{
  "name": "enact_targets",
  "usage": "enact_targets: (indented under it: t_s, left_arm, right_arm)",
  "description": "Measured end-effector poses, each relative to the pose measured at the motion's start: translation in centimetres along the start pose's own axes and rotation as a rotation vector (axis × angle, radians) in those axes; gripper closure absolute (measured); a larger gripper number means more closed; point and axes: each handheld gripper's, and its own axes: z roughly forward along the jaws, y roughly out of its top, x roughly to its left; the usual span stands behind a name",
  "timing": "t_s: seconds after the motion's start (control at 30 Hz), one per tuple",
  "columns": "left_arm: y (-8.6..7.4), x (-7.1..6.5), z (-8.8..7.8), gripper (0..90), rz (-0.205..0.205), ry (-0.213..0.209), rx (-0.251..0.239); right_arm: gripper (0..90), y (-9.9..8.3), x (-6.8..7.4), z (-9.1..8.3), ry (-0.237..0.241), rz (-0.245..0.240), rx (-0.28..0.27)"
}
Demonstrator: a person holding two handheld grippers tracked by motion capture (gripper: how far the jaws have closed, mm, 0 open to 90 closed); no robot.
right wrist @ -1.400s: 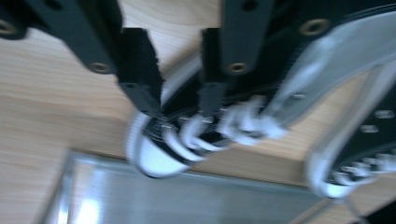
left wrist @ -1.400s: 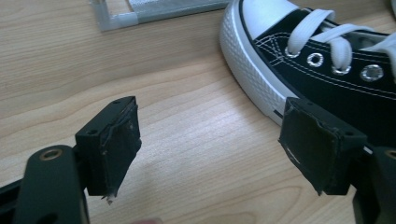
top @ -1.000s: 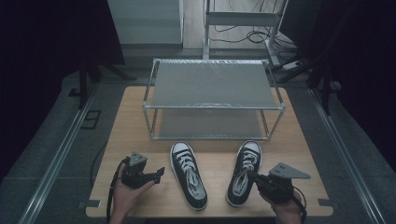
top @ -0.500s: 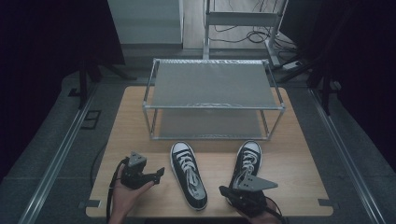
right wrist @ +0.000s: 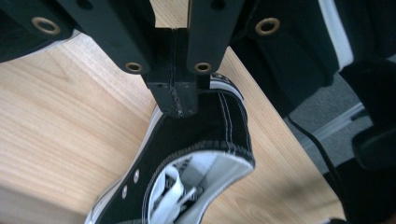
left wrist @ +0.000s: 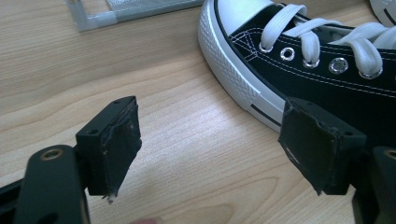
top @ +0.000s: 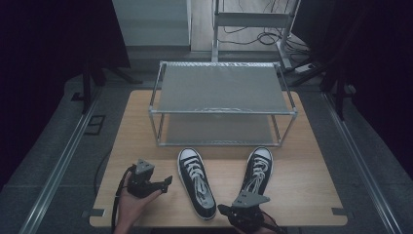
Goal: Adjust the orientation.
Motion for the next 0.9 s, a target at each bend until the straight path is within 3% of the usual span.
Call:
enact_targets:
  t_s: [0.27, 0.37, 0.57, 0.6, 0.7, 0.73, 0.9]
  left_arm:
    - [-0.1, 0.1, -0.4, 20.7, -0.003, -0.004, -0.005]
    - [-0.1, 0.2, -0.5, 20.7, -0.010, -0.002, -0.008]
    - [-0.1, 0.5, -1.0, 20.7, -0.020, 0.003, -0.014]
    - [0.0, 0.5, -1.1, 20.7, -0.021, 0.004, -0.017]
    - [0.0, 0.8, -1.5, 20.7, -0.030, 0.005, -0.028]
    - [0.0, 0.9, -1.7, 20.7, -0.033, 0.006, -0.032]
    - [-0.1, 1.5, -2.4, 20.7, -0.051, 0.011, -0.047]
  right_arm:
    - [90.0, -0.7, 1.0, 1.4, -0.060, -0.046, 0.039]
    - [90.0, -0.8, 0.9, 1.5, -0.052, -0.031, 0.040]
    - [90.0, -0.9, 1.6, 2.3, 0.018, 0.003, 0.022]
    - [90.0, -0.8, 2.1, 3.0, 0.054, 0.008, 0.014]
    - [90.0, -0.6, 2.6, 3.6, 0.091, 0.007, 0.006]
    - [90.0, -0.2, 3.0, 4.4, 0.129, 0.012, 0.004]
    - [90.0, 0.5, 3.9, 6.0, 0.178, -0.004, -0.002]
